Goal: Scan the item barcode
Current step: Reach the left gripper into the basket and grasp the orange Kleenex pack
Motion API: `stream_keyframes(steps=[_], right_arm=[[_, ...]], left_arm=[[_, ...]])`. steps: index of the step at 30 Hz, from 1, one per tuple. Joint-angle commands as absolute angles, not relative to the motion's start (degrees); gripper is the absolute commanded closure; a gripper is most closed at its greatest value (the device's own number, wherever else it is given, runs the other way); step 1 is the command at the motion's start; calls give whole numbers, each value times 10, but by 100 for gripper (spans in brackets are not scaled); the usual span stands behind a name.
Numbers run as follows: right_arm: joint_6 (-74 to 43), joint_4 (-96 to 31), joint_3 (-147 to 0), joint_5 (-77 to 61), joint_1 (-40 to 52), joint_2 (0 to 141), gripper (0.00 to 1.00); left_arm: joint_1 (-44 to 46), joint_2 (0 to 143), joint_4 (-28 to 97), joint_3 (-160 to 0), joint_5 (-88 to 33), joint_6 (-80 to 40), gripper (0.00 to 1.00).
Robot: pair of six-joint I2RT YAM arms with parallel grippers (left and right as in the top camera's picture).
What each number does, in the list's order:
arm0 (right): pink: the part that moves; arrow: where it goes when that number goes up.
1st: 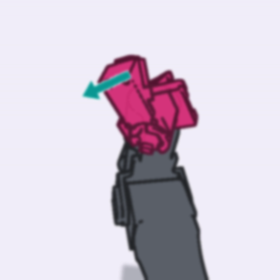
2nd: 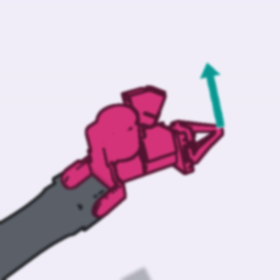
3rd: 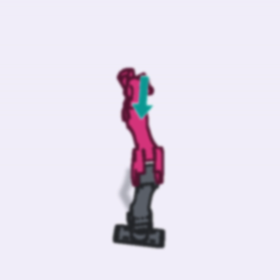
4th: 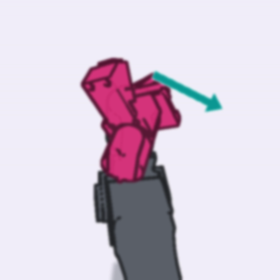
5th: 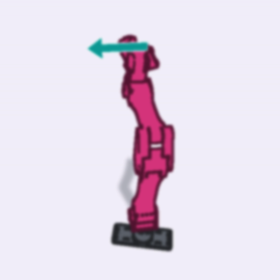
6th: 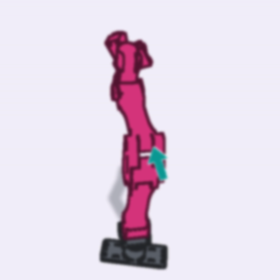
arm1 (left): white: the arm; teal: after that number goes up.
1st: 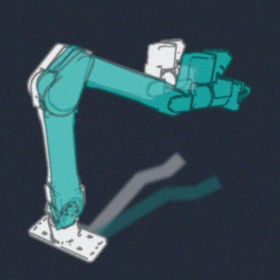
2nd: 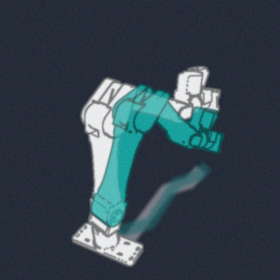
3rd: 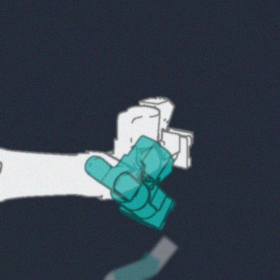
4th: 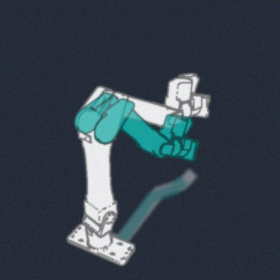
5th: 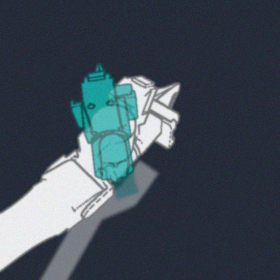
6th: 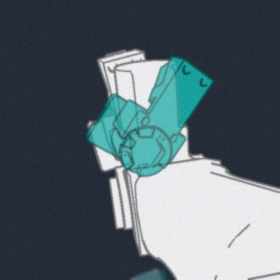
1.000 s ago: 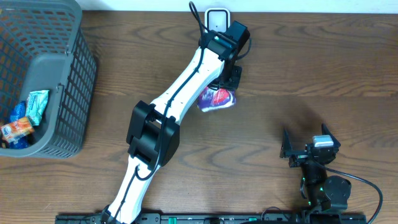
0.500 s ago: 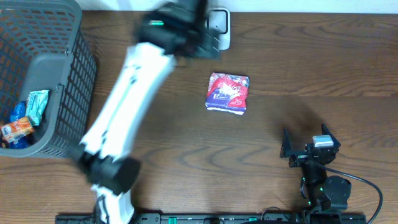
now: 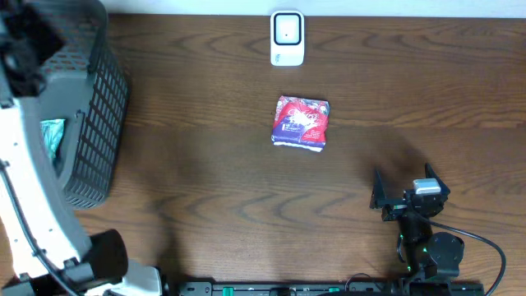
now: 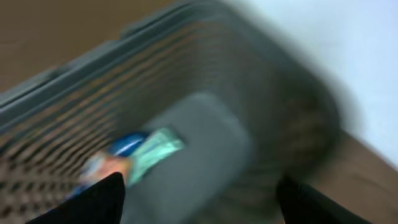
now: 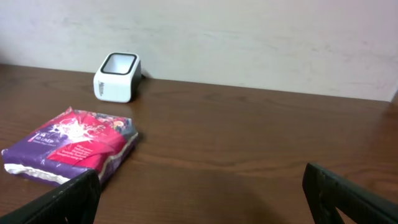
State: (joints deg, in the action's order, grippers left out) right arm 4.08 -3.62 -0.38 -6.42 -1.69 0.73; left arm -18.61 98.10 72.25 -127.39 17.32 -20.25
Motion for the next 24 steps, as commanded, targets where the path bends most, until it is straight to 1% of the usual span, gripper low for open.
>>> stream_keyframes(steps=[1,7,10,13,17,21,24], right_arm=[[48,-39,-4,-67,-19,5,1],[48,-39,-4,-67,-19,5,1],[48,-39,-4,-67,-19,5,1],[48,-39,-4,-67,-19,5,1],[48,-39,-4,-67,-19,5,1],[48,-39,-4,-67,-19,5,1],[48,-39,-4,-67,-19,5,1]], left_arm=[[-230,1009,738,-1224,196,-248,22],[-279,1055,725,-1123,213,-248,22],[-294,1088,717,-1088,255,-247,22],[-296,1109,704,-1068,262,-227,21],[-294,1134,691,-1047,263,-229,22],[-300,1162,694,-1041,298,-277,21],[-306,1176,693,-1041,307,-282,22]])
